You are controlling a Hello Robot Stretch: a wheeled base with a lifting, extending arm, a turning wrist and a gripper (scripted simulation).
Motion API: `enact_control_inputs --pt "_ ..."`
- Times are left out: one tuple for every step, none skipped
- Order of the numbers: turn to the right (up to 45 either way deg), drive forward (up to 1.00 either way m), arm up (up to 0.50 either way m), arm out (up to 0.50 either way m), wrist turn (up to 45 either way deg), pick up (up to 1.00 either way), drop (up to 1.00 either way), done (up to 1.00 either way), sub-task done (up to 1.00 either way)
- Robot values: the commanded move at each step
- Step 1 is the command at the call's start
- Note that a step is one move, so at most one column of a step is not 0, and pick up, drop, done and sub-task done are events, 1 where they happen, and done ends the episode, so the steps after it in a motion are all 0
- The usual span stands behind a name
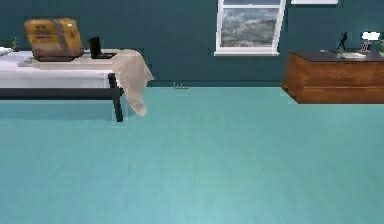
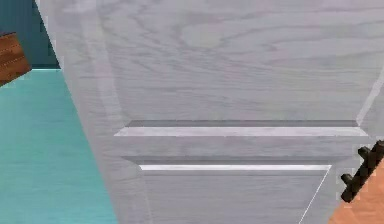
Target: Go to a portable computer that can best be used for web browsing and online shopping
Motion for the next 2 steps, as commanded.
enact_control_inputs --pt "0.0 0.3 0.0 0.0 0.0 0.0 0.0 0.0 0.0" --pt "-12.0 0.0 0.0 0.0 0.0 0.0 0.0 0.0 0.0"
